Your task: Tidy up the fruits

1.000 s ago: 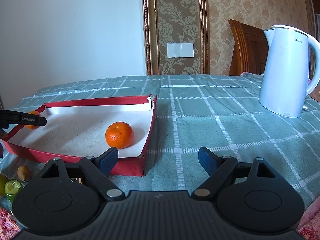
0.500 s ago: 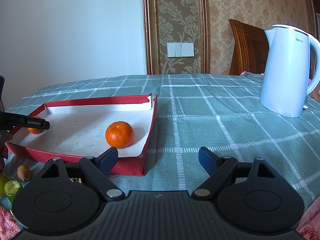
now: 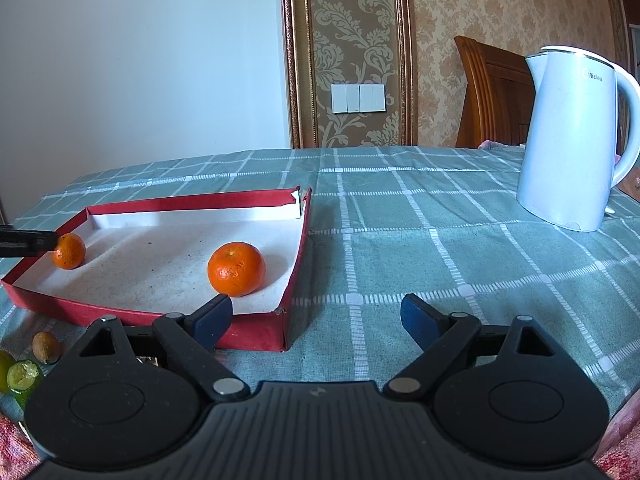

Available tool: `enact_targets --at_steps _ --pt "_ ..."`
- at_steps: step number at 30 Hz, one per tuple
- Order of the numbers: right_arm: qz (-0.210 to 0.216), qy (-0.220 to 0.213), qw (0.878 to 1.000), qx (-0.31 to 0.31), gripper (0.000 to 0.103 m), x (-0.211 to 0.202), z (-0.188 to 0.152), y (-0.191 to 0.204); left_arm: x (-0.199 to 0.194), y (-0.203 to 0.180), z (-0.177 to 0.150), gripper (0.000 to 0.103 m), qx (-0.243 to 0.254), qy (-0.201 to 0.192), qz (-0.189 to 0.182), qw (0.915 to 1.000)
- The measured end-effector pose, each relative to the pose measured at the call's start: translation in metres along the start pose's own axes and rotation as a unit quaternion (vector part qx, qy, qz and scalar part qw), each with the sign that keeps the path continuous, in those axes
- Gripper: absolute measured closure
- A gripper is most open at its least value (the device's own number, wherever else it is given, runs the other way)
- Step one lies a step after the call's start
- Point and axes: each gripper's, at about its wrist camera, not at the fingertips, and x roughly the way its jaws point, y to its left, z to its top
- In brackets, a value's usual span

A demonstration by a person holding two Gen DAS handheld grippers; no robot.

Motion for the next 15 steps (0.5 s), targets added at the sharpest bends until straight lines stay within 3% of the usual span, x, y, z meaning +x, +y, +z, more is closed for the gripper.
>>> enact_targets --at_steps 6,15 --pt "0.0 0.0 1.0 0.0 0.011 0.0 0.0 0.0 -0.036 0.015 -0.025 0.019 -0.026 0.0 -0.011 0.9996" --pt "-0.001 0.0 1.0 0.002 0.011 -0.001 -0.001 -0.001 -0.046 0.016 -0.059 0.017 -0.039 0.026 -0.015 0.9988"
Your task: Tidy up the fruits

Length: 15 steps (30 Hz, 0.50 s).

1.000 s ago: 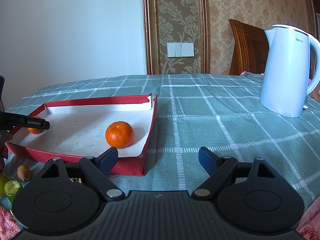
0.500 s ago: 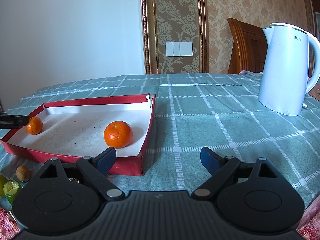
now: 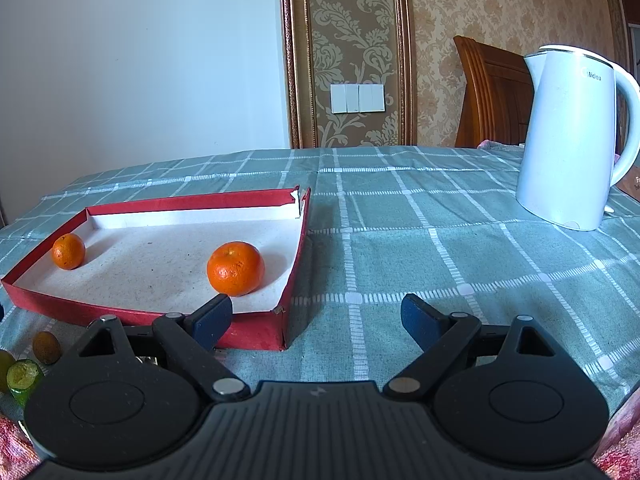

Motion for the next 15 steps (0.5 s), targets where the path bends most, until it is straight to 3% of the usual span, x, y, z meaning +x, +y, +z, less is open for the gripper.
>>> enact_targets --at_steps 15 --pt "-0.001 -0.006 1.0 -0.001 0.011 -0.003 0.0 -0.001 0.013 0.031 -0.018 0.014 -0.05 0.031 0.021 0.9981"
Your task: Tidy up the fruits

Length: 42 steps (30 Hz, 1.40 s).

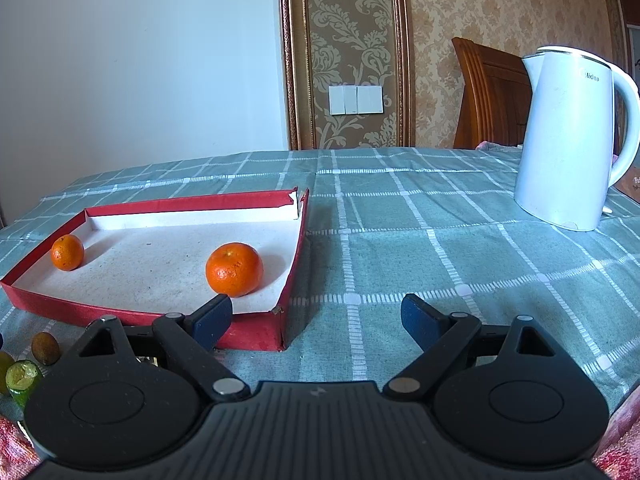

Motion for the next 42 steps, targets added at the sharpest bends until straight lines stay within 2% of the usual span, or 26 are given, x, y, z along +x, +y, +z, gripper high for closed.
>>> enact_targets --at_steps 5,11,16,21,30,33,34,35,38,42 --pt "0.003 -0.012 1.0 0.006 0.011 -0.012 -0.001 -0.002 0.003 0.002 0.001 0.01 -0.002 0.01 -0.004 0.9999" --pt "0.042 -0.009 0.999 0.025 0.011 -0.04 -0.017 -0.009 0.004 0.001 0.001 0.005 -0.002 0.015 -0.004 0.9999" --pt "0.061 0.003 0.998 -0.005 0.011 -0.059 -0.032 -0.002 0.005 0.003 0.001 0.0 -0.008 0.017 -0.01 0.9998" --pt "0.075 0.002 0.996 -0.053 0.011 -0.065 -0.034 0.017 0.005 0.001 0.002 0.0 -0.003 0.02 -0.007 0.9998" --pt "0.066 -0.008 0.992 -0.11 0.011 -0.063 -0.041 0.038 0.006 0.001 0.002 0.0 -0.007 0.018 -0.009 0.9998" --pt "0.076 0.003 0.991 -0.107 0.027 -0.059 -0.04 0.04 0.006 0.001 0.002 0.0 -0.006 0.018 -0.009 0.9998" --pt "0.078 0.013 0.991 -0.104 0.04 -0.056 -0.039 0.04 0.006 0.001 0.002 0.0 -0.007 0.018 -0.01 0.9998" --pt "0.083 0.025 0.991 -0.099 0.046 -0.052 -0.039 0.039 0.006 0.001 0.002 0.0 -0.007 0.018 -0.01 0.9998" --pt "0.099 0.052 0.99 -0.085 0.046 -0.044 -0.042 0.037 0.006 0.002 0.002 0.0 -0.008 0.017 -0.011 0.9998" --pt "0.099 0.052 0.989 -0.094 0.05 -0.045 -0.043 0.04 0.006 0.002 0.002 0.0 -0.008 0.017 -0.011 0.9998"
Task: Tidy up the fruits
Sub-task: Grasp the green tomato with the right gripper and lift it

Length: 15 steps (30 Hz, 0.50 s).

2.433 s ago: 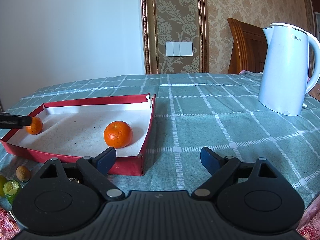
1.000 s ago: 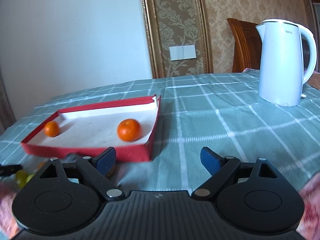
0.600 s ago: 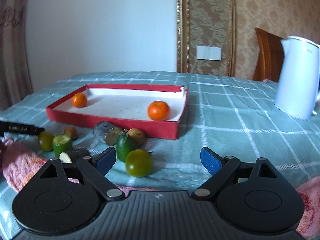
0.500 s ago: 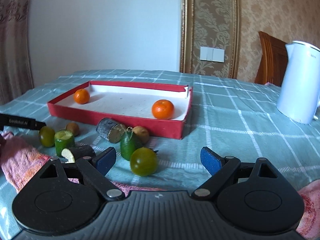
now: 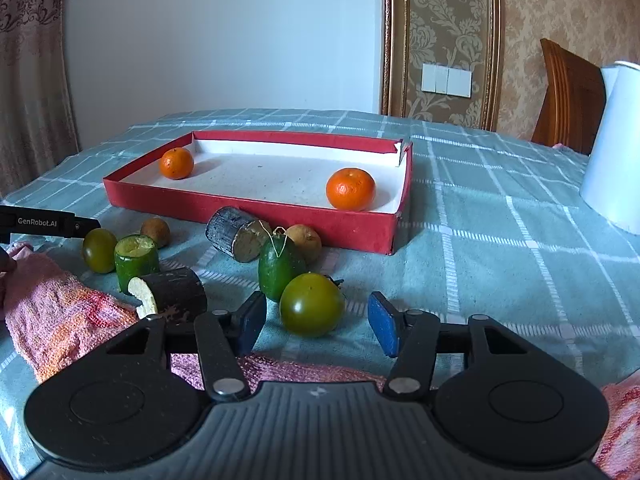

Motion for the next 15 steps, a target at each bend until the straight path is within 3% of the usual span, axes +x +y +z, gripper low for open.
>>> enact_targets --at_steps 2,6,8,15 --pt "0.003 0.008 1.0 -0.006 0.058 0.003 0.0002 0.0033 0.0 0.0001 0.0001 0.0 -0.001 0.0 -0.001 1.0" --pt "0.009 0.012 1.0 -0.003 0.06 0.0045 0.0018 0.0022 0.0003 -0.0005 0.0002 0.0 0.001 0.001 0.0 1.0" --pt "0.005 0.011 1.0 -0.002 0.069 0.0042 0.0018 0.0018 0.0004 -0.0006 0.0004 0.0 0.001 0.001 0.0 1.0" --pt "0.002 0.009 1.0 0.01 0.07 0.004 0.0015 0.0008 0.0003 -0.0006 0.0005 0.0 0.001 0.001 0.0 1.0"
